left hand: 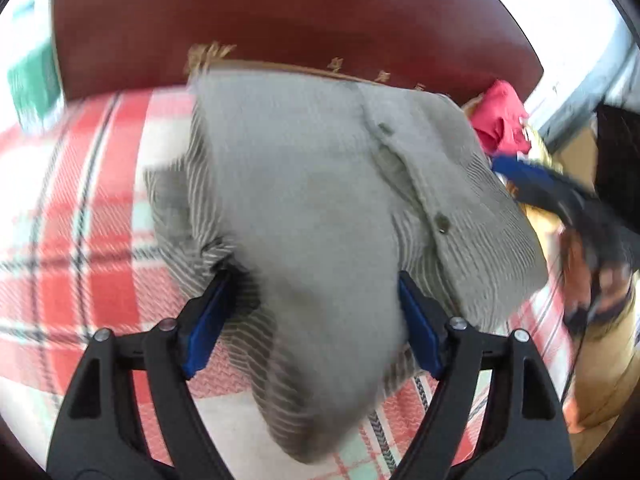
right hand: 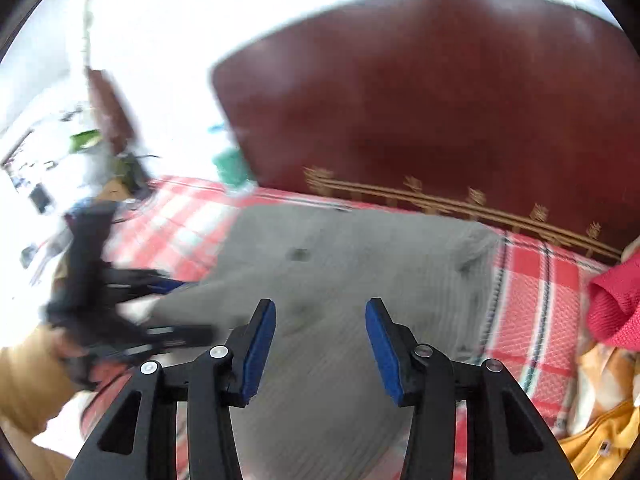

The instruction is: Fold clothes

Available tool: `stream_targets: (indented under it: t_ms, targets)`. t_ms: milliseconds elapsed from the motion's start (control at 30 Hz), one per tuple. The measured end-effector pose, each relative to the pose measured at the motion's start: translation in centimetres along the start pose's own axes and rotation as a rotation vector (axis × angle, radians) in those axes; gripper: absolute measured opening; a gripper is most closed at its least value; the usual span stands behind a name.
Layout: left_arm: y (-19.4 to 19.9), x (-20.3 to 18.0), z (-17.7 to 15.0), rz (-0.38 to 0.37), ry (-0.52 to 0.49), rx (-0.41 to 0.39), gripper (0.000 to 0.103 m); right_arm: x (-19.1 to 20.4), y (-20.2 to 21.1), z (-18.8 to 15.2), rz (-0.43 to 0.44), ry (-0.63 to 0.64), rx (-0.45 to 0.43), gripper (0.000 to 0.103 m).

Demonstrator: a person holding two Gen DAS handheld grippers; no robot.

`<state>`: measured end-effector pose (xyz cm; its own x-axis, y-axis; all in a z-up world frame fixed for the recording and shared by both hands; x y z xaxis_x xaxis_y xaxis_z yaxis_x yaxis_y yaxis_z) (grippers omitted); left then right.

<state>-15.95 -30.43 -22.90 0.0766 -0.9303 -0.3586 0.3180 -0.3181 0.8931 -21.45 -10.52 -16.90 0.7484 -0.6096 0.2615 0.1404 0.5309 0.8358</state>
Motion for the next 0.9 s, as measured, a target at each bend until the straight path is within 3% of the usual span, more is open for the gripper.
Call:
stream_targets:
  t_ms: [67, 167, 300, 400, 533, 667, 767, 900]
  targets:
    - [-0.1, 0.3, -0.2, -0.031, 0.020, -0.010, 0.082, 1.6, -0.8, -0.9, 0.012, 0.055, 0.032, 0.048]
    - [0.1, 0.3, -0.5, -0.005, 0.014, -0.009, 0.082, 0.6, -5.2, -2.5, -0.015, 0.032, 0.117, 0.049]
    - [1.4, 0.9, -0.7, -0.043, 0.069, -0.024, 0.082, -0.3, -5.2, -2.3, 0.075, -0.057, 0.079, 0.053]
    - [2.9, 1.2, -1.2, -0.054, 0.092, -0.046, 0.082, 0.1, -3.4, -2.2, 0.079, -0.055, 0.046, 0.056]
    - [4.5, 1.7, -2.0, -0.122, 0.170, -0.044, 0.082, 0.8, -1.1, -2.1, 0.084, -0.053, 0.002, 0.058]
    - [4.2, 2.8, -1.9, -0.054, 0.189, -0.033, 0.084, 2.7, -1.4, -2.6, 0.042, 0.033, 0.001, 0.059]
    - [1.3, 3.8, -2.2, -0.031, 0.219, 0.042, 0.090, 2.4, -5.0, -4.2, -0.029, 0.064, 0.098, 0.061]
    - [0.7, 4.0, -2.5, -0.041, 0.210, 0.031, 0.094, 1.9, -5.2, -3.7, 0.018, 0.015, 0.094, 0.067]
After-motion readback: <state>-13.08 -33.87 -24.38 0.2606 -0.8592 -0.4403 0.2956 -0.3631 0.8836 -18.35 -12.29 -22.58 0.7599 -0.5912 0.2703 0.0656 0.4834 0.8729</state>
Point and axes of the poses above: each gripper's, at about its wrist camera, not at the fingertips, and y roughly against the way its jaws point, x to its left, z to its top, the point moved 10 cm from there along -y, roughly the way its jaws point, and after that the axes turned 15 degrees about x, right-handed, at the moved point
